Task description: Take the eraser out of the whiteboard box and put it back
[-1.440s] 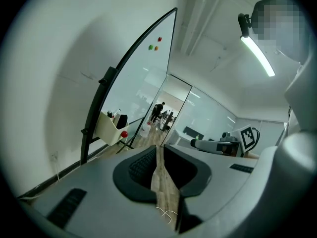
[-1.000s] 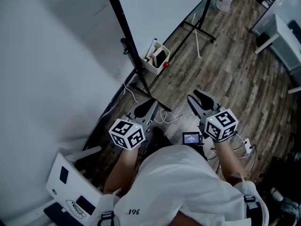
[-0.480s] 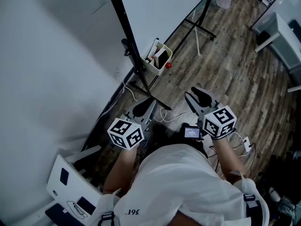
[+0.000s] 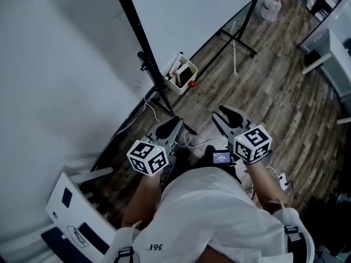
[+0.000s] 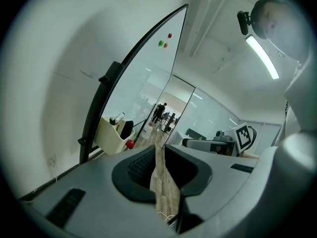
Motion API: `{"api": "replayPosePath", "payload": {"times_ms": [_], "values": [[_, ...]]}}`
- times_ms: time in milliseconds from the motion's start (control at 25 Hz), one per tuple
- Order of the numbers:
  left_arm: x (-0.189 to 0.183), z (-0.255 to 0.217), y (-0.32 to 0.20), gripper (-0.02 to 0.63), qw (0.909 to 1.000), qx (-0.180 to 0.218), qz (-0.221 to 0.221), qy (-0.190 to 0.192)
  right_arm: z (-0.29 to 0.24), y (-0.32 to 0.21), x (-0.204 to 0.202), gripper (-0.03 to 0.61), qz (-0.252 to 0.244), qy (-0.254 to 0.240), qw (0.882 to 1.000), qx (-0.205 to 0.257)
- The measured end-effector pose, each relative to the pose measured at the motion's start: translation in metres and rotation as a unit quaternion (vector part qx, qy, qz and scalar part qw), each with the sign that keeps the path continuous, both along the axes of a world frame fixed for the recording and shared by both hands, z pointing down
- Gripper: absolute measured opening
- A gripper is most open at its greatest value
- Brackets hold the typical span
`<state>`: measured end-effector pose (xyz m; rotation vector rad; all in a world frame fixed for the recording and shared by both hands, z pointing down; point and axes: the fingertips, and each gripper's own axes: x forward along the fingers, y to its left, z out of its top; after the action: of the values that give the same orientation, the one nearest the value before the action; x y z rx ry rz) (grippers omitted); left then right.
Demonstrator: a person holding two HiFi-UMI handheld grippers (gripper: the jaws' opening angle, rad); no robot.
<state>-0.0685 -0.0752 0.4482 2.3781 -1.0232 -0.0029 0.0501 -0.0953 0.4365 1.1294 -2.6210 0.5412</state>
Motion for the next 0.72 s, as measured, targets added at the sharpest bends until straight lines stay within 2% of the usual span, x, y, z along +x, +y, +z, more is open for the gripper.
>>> {"api": "replayPosePath", "payload": {"times_ms": [480, 720], "values": [[0.017, 0.001, -0.012, 0.052, 0.9998, -0.003, -0.016, -0.006, -0.001, -0.013, 0.019, 0.133, -0.014, 0.001, 1.000, -0.002], [0.014, 0.000, -0.025, 0.052, 0.9997, 0.002, -0.017, -0.016, -0.008, -0.026, 0.013, 0.133, -0.028, 0.015, 0.999, 0.016]]}}
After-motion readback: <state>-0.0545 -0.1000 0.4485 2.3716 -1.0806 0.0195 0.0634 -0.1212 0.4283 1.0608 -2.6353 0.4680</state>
